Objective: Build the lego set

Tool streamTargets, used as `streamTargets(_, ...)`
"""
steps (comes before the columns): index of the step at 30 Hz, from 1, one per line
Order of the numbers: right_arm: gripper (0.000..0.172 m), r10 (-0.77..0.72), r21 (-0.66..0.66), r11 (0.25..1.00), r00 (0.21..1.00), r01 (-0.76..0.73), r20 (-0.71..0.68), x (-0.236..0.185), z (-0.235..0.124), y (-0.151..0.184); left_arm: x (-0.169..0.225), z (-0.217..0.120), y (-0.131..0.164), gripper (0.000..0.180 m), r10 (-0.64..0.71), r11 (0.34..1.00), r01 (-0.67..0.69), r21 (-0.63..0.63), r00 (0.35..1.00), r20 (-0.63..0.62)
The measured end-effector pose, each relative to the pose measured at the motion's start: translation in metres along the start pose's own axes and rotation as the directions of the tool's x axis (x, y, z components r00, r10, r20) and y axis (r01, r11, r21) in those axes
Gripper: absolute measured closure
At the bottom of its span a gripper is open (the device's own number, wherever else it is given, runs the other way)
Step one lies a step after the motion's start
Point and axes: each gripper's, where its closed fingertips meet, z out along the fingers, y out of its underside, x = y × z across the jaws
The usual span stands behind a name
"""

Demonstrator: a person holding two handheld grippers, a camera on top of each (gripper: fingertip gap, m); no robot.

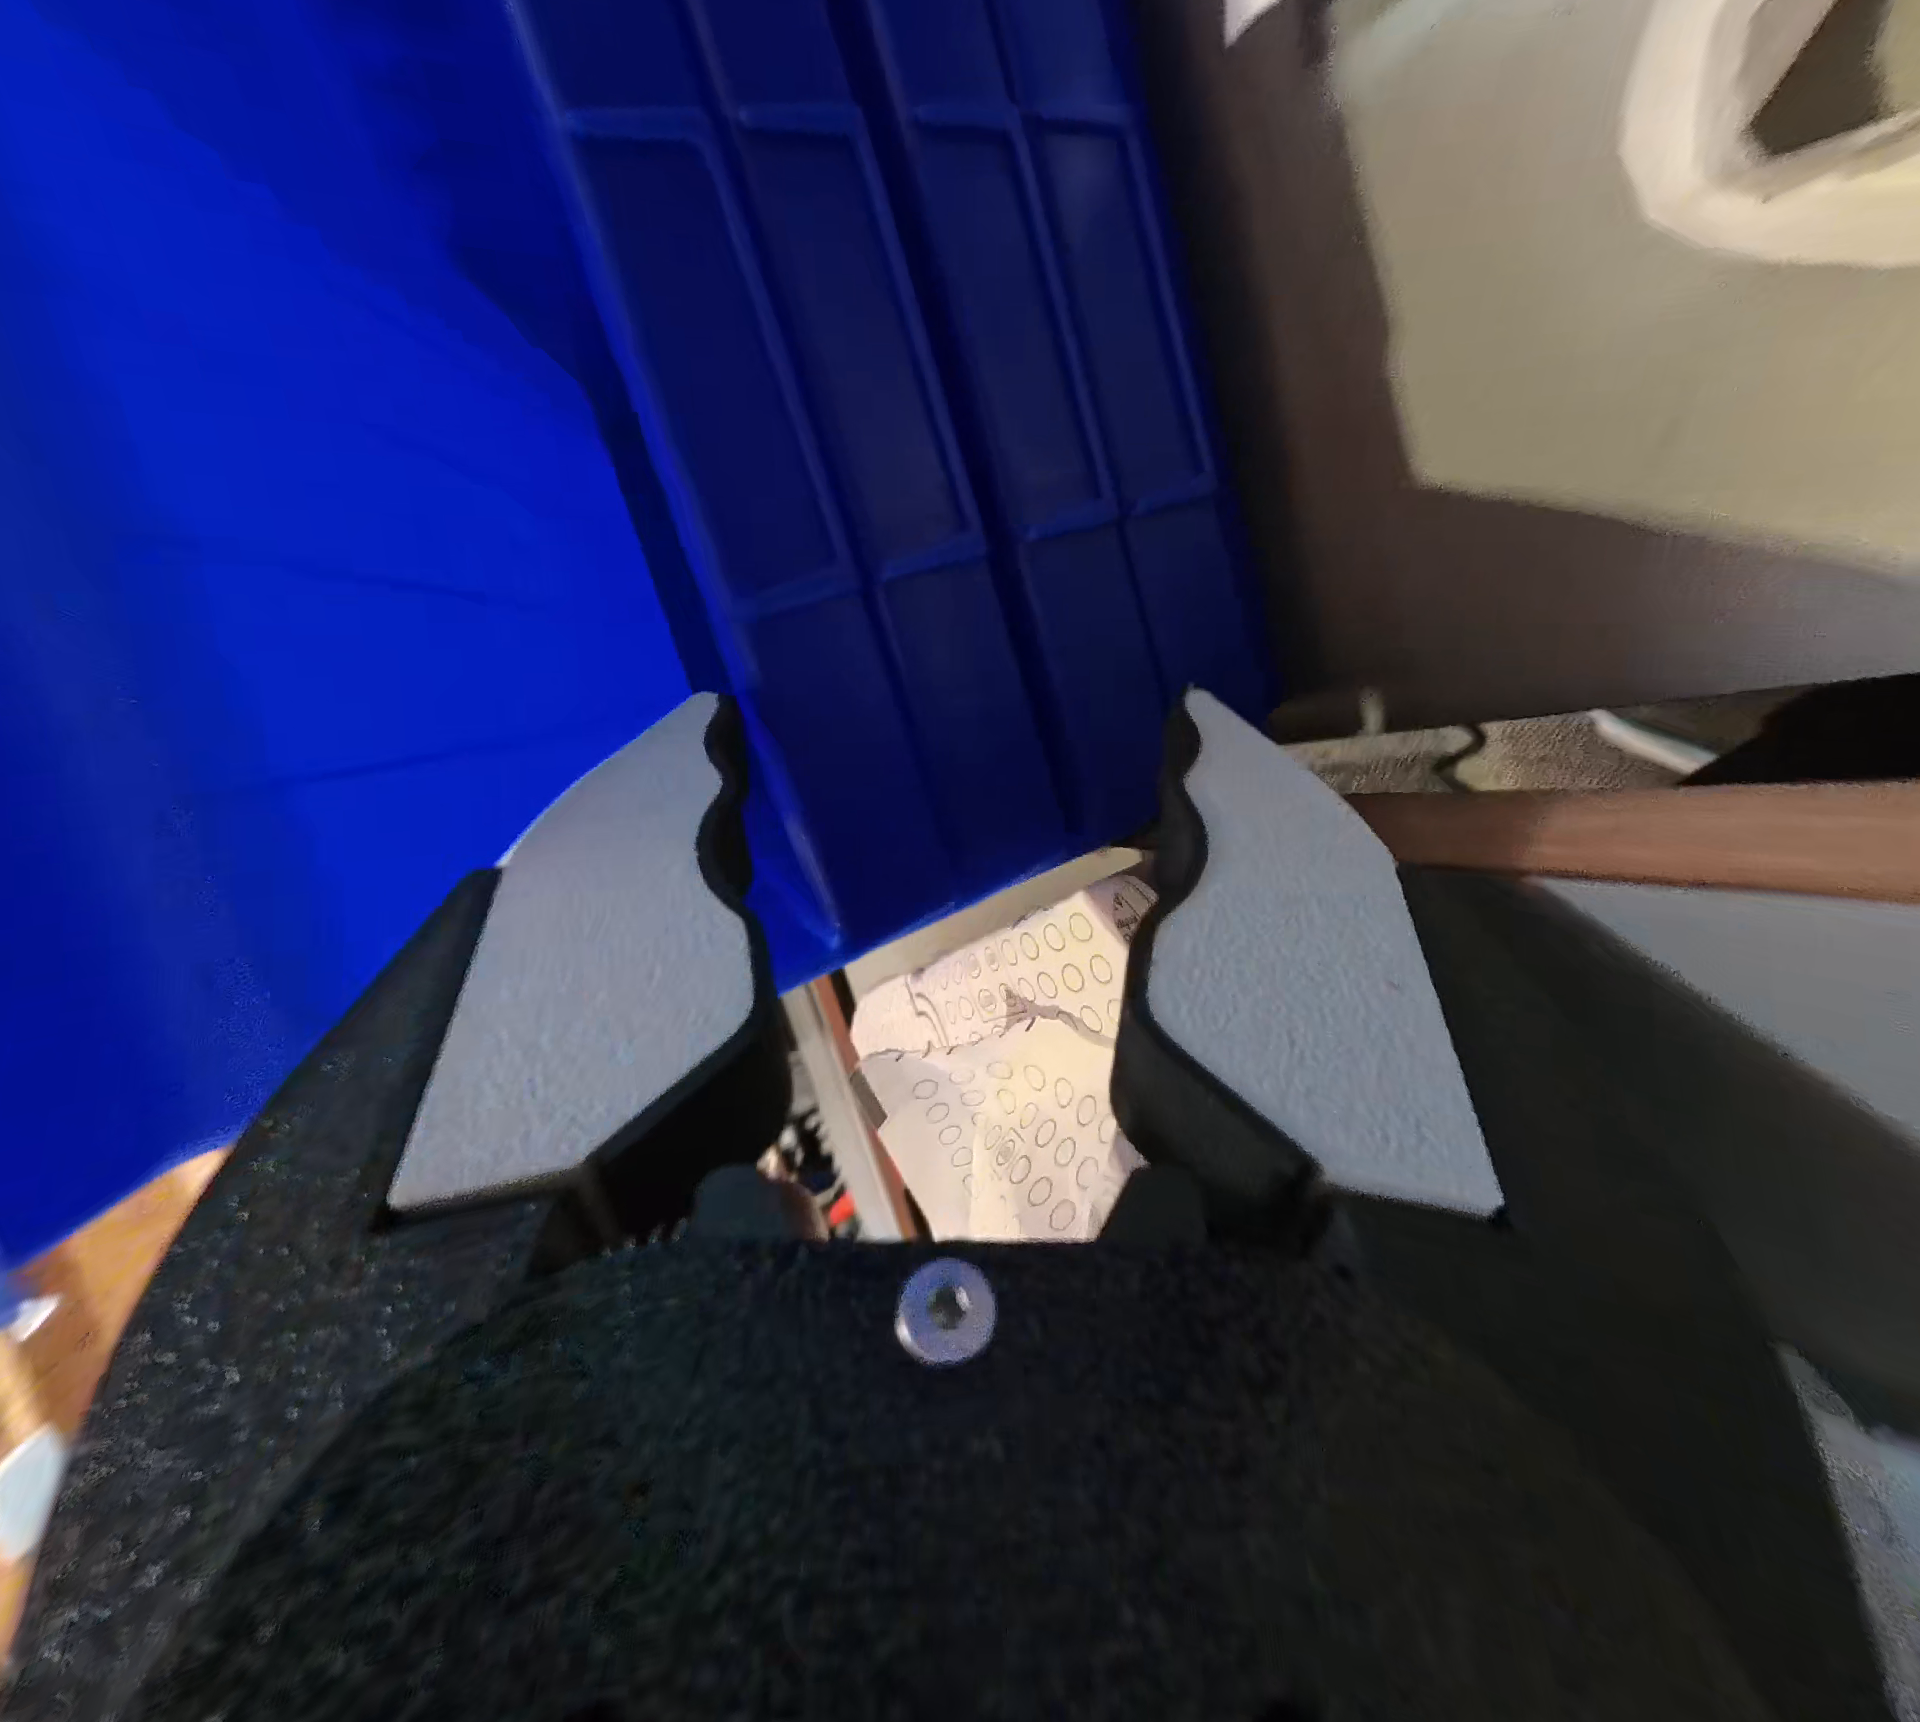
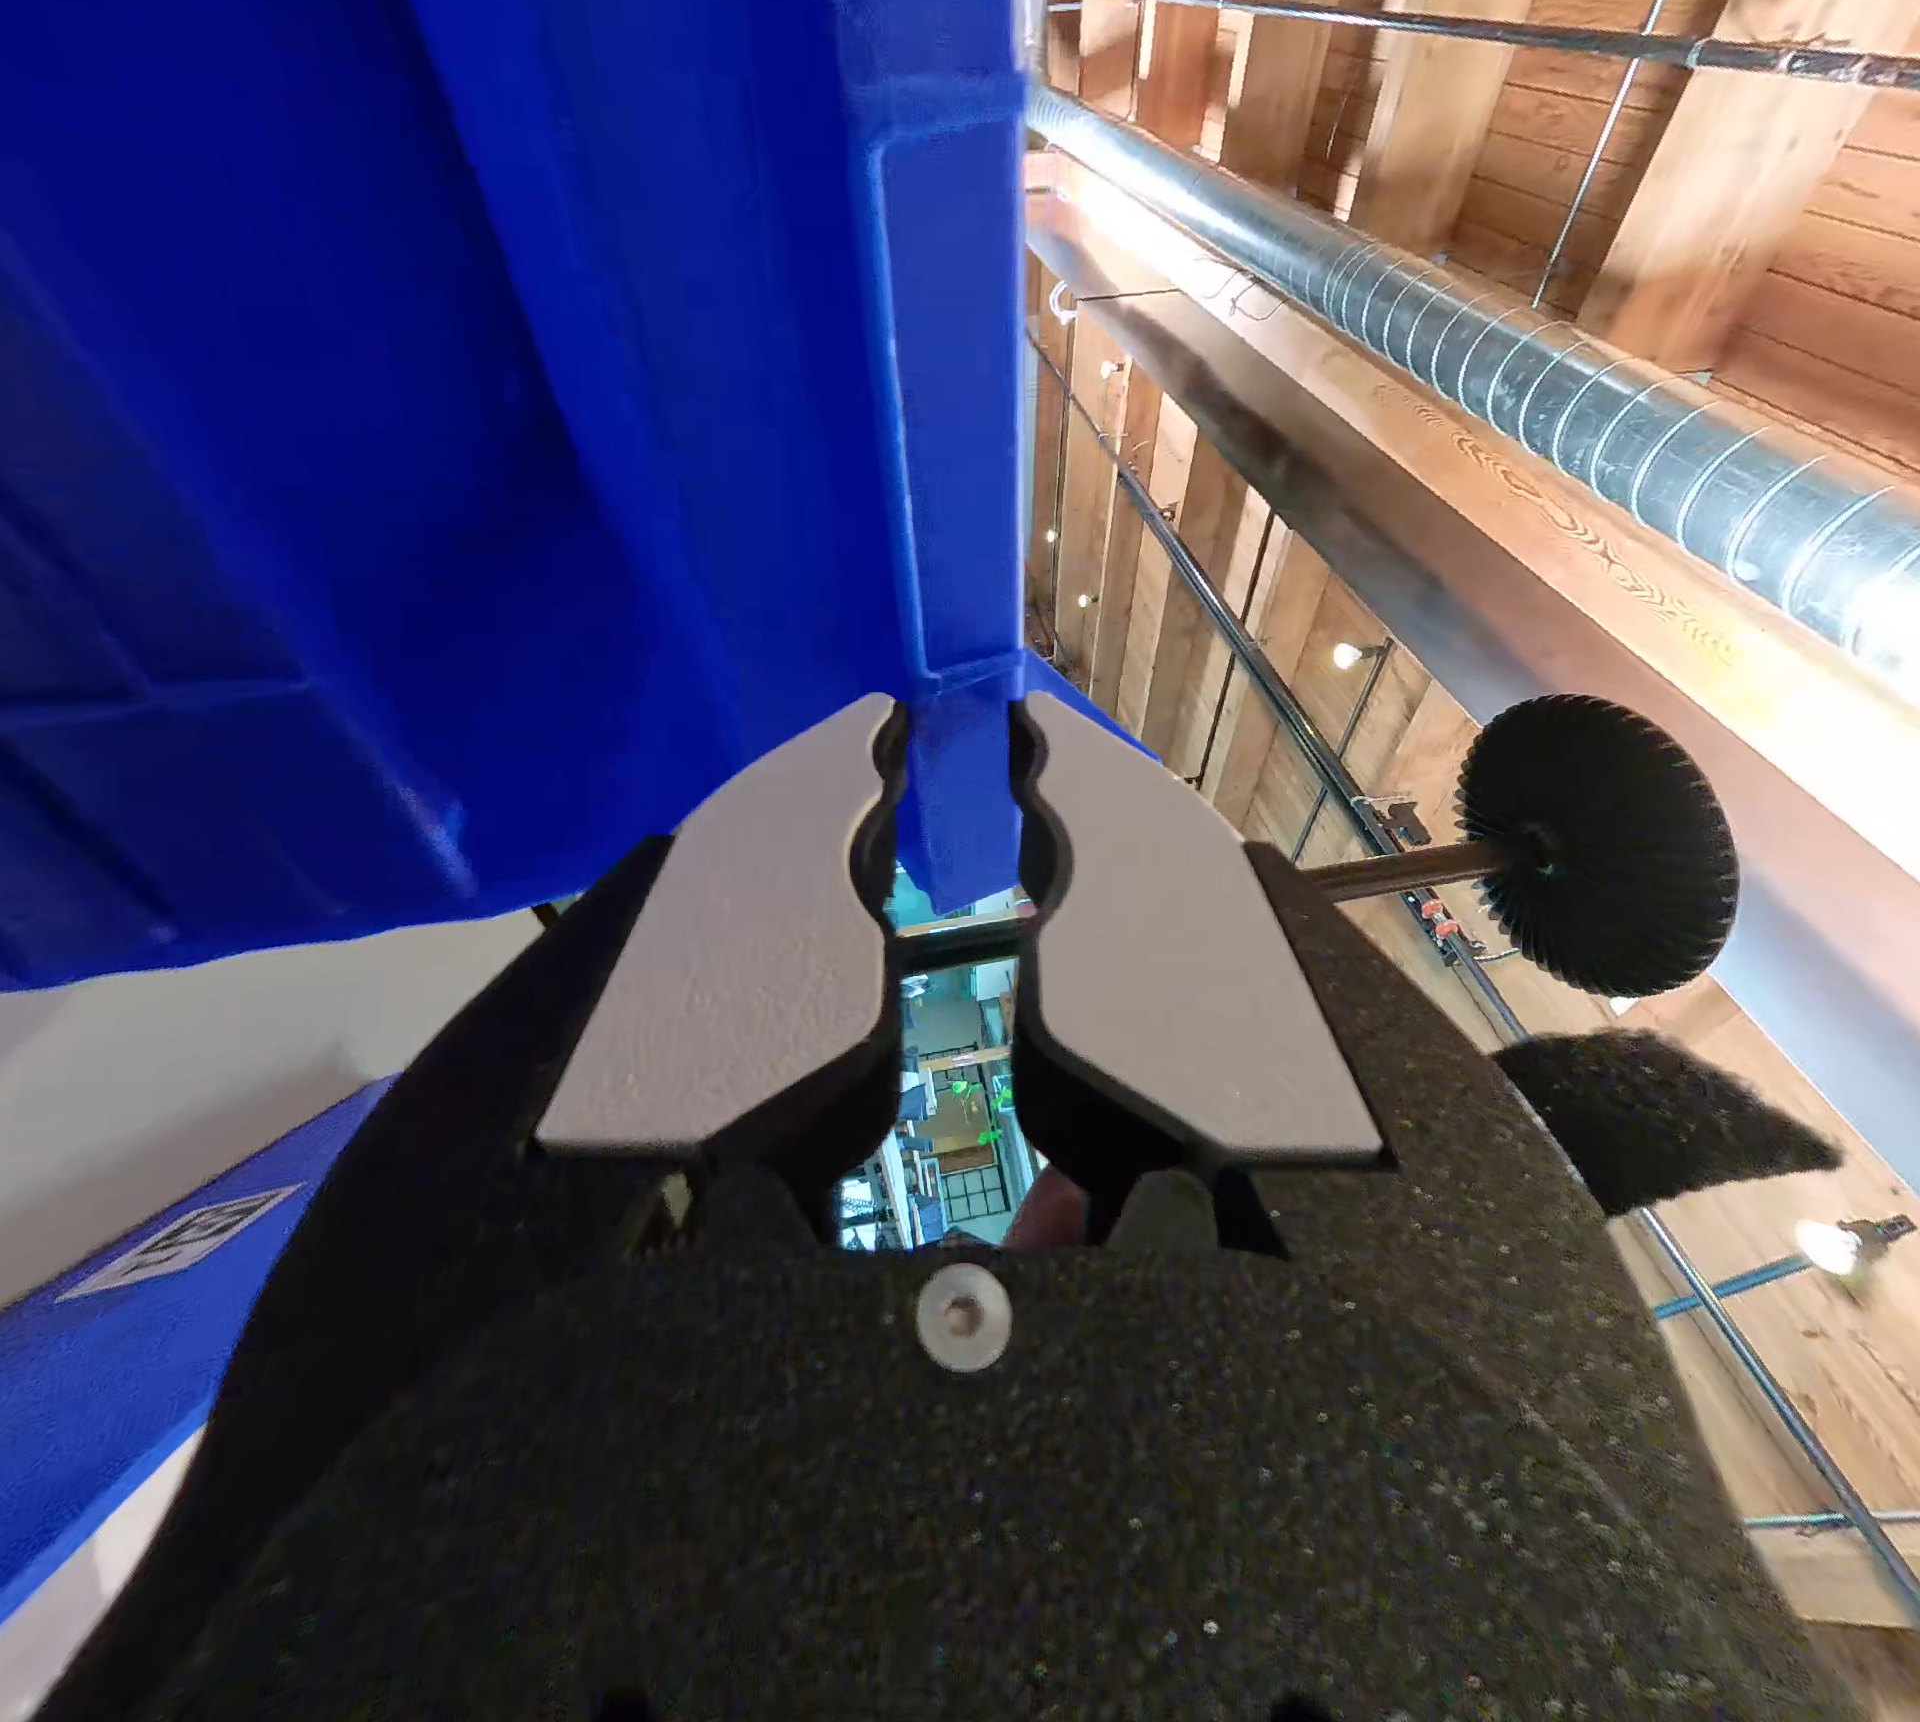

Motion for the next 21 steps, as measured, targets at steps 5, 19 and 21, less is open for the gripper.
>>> streamTargets(5, 0.145, 0.028, 0.007, 1.0, 0.999, -0.029, 0.046, -0.029, -0.016, 0.002, -0.015, -0.06, -0.022, 0.104, 0.011, 0.947, 0.003, 0.321, 0.999, -0.043)
streamTargets(19, 0.136, 0.882, -0.333, 0.435, 0.322, -0.837, 0.343, 0.003, -0.03, 0.021, -0.11, -0.064, 0.059, 0.095, -0.798, 0.174, 0.975, -0.137, 0.058, -0.6)
streamTargets(21, 0.131, 0.912, -0.444, 0.368, 0.224, -0.817, 0.344, -0.009, -0.01, 0.026, -0.107, -0.052, 0.052, 0.092, -0.809, 0.064, 0.973, -0.221, -0.079, -0.583)
